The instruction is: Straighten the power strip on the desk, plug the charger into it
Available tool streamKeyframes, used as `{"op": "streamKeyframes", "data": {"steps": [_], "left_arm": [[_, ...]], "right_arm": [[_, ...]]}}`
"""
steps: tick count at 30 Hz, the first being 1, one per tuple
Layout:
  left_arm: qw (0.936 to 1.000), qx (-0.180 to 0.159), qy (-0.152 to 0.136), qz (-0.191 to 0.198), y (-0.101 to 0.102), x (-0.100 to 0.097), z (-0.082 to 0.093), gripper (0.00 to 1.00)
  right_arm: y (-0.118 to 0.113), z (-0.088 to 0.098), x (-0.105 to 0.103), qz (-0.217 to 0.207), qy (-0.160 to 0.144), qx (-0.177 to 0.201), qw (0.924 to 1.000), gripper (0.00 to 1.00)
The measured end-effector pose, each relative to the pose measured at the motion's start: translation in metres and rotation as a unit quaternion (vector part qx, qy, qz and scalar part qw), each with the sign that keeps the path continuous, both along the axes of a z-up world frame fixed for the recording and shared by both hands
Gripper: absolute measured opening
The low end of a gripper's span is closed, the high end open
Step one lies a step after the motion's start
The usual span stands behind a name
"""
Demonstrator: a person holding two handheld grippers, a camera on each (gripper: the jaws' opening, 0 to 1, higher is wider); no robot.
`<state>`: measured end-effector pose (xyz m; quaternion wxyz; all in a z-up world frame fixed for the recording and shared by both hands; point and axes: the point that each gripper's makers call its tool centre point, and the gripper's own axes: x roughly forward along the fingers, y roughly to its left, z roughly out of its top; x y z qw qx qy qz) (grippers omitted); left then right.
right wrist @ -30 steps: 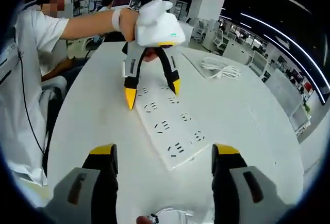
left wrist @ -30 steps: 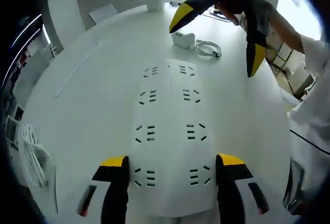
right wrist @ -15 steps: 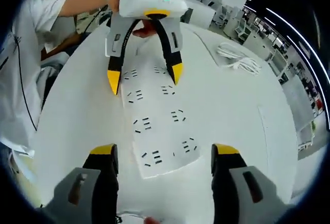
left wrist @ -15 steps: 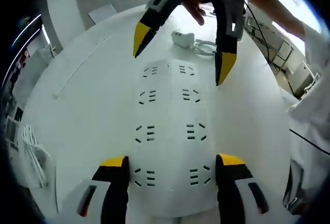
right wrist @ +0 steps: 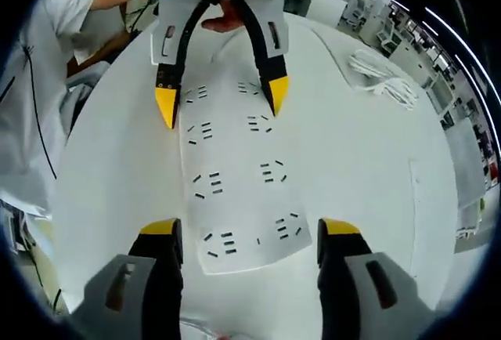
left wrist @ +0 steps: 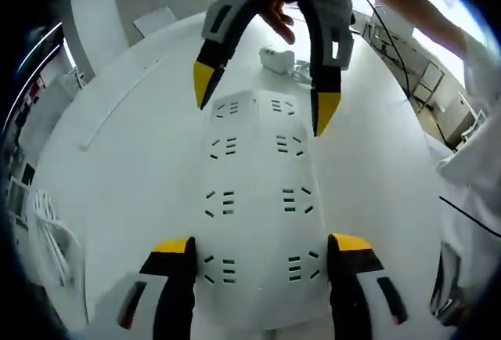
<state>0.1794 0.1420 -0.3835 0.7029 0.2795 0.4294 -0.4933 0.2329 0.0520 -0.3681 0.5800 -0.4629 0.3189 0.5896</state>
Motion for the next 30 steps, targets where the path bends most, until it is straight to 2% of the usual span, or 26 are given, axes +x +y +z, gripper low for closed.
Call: {"op": "streamKeyframes", "data": {"steps": [9,12,22,30], "left_arm": [[1.0000,-0.001,-0.001,-0.001,0.001,0.000,0.000,0.70],[1.0000,0.000,0.000,-0.001,0.001,0.000,0.000,0.70],[1.0000,0.000,0.000,-0.002,0.001,0.000,0.000,0.70],[0.9999,0.001,0.000,-0.012,0.001,-0.001,0.000,0.70]], "right_arm": [[0.005,-0.010,-0.003,0.027,0.009,-0.037,0.9989,0.66],[0.006,-0.010,-0.004,0.036,0.010,-0.039,0.9985,0.66],[0.005,-0.013,-0.006,0.038,0.035,-0.052,0.9973,0.65],[0.003,-0.013,-0.011,0.024,0.035,-0.073,0.9964,0.65]]}}
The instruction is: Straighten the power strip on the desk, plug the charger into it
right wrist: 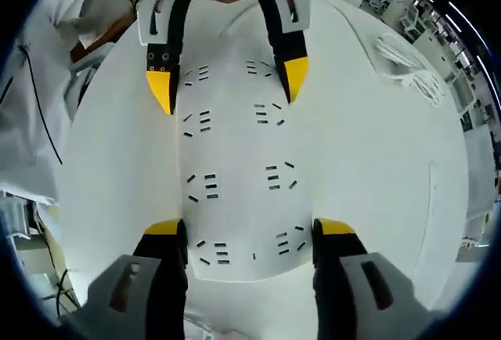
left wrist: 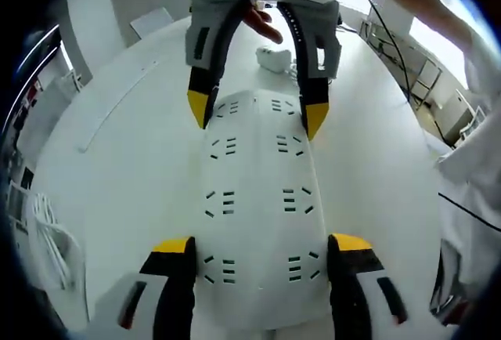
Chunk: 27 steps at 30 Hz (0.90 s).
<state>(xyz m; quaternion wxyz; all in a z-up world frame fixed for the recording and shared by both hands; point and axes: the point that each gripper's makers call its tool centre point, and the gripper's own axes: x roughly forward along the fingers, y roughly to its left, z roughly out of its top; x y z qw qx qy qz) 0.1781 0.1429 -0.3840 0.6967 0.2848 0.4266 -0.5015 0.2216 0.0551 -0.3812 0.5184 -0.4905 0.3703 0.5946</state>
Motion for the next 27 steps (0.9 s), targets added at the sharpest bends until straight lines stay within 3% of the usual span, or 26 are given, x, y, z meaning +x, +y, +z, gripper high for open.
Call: {"op": "streamKeyframes", "data": {"steps": [12,27], "left_arm": [[0.9999,-0.001,-0.001,-0.015,0.000,-0.001,0.000,0.70],[0.9998,0.000,-0.001,-0.021,0.000,0.000,0.000,0.70]], "right_arm": [[-0.003,0.000,-0.014,-0.015,-0.001,-0.008,0.9999,0.64],[-0.004,0.000,-0.013,-0.023,0.000,-0.002,0.9997,0.65]]}}
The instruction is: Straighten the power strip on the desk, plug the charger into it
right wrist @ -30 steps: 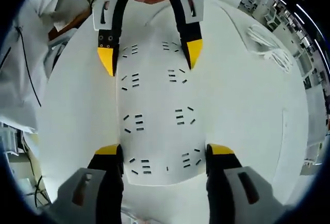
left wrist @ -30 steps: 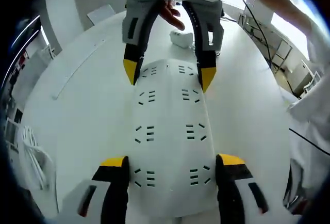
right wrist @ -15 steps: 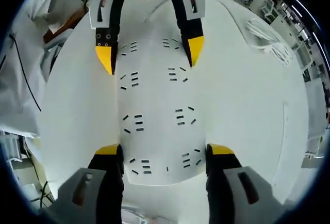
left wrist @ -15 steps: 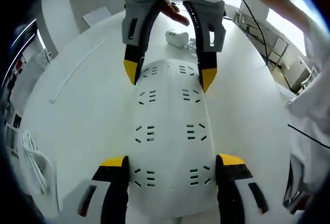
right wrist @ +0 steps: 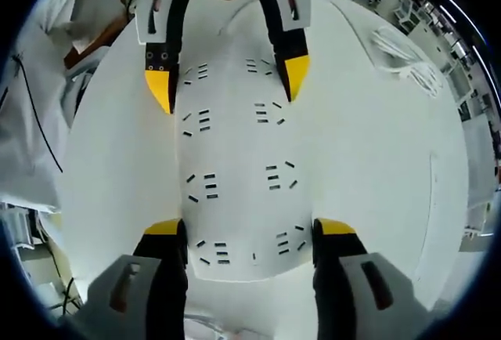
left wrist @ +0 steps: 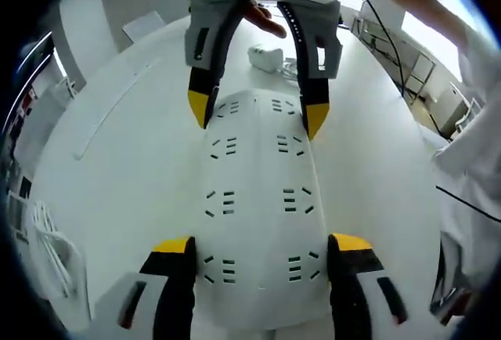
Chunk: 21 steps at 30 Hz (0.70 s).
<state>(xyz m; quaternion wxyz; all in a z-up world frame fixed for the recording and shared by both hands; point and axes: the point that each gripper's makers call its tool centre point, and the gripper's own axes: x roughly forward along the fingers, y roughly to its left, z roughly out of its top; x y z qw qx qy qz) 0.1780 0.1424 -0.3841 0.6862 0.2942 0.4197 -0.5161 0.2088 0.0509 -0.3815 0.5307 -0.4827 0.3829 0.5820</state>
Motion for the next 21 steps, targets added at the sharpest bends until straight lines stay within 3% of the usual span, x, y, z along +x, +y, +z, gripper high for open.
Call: {"op": "streamKeyframes", "data": {"steps": [21], "left_arm": [[0.9999,-0.003,0.000,-0.015,-0.0017,0.0002,0.0000,0.70]], "right_arm": [[-0.0015,0.0002,-0.0012,-0.020,-0.002,0.010,0.9998,0.65]]}}
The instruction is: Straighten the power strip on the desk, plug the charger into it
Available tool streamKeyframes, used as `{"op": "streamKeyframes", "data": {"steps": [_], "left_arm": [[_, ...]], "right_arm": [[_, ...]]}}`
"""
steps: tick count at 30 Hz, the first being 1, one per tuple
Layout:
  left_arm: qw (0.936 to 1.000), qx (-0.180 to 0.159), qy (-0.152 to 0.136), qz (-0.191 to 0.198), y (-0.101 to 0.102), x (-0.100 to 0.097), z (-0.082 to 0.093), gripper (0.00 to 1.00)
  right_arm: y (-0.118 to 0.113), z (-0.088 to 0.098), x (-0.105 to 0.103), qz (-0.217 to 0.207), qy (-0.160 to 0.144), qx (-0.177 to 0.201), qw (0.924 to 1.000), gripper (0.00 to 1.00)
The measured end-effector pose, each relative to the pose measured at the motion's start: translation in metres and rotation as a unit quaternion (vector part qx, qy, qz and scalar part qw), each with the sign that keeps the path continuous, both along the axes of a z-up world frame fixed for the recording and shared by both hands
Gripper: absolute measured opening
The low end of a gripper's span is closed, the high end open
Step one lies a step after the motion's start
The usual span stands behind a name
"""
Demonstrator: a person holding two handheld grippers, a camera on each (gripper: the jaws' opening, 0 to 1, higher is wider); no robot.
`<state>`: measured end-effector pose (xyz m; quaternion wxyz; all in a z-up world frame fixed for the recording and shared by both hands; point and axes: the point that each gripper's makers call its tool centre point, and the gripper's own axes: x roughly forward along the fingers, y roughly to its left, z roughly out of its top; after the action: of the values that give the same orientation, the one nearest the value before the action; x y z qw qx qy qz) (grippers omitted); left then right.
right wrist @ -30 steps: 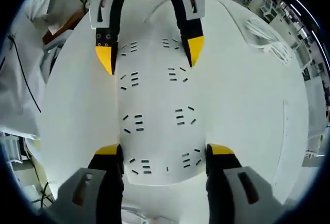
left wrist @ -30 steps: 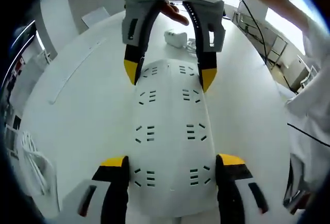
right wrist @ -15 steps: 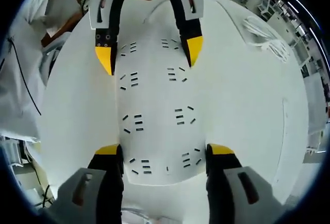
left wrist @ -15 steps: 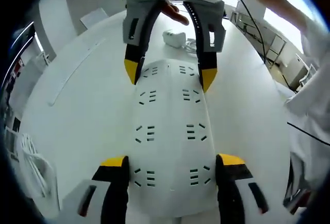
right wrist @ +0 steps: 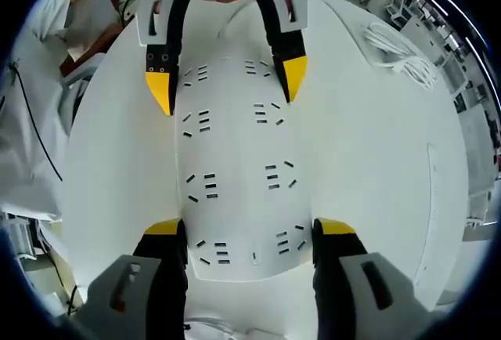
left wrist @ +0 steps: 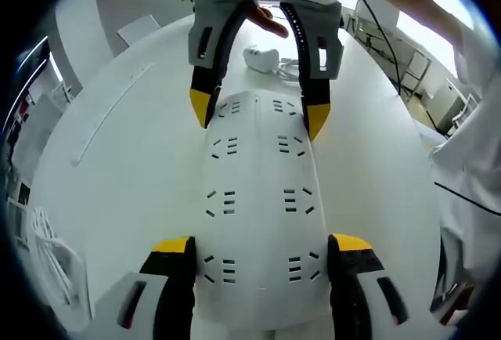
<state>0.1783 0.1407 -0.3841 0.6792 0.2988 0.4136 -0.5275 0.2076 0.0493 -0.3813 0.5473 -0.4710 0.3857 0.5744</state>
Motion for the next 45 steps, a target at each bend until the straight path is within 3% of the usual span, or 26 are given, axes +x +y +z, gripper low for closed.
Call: {"op": "streamKeyframes", "data": {"steps": [45], "left_arm": [[0.9992,-0.007,0.000,-0.039,-0.0045,0.0009,0.0010,0.70]], "right_arm": [[-0.0060,0.0005,-0.0069,-0.040,-0.003,-0.016,0.9991,0.64]]}}
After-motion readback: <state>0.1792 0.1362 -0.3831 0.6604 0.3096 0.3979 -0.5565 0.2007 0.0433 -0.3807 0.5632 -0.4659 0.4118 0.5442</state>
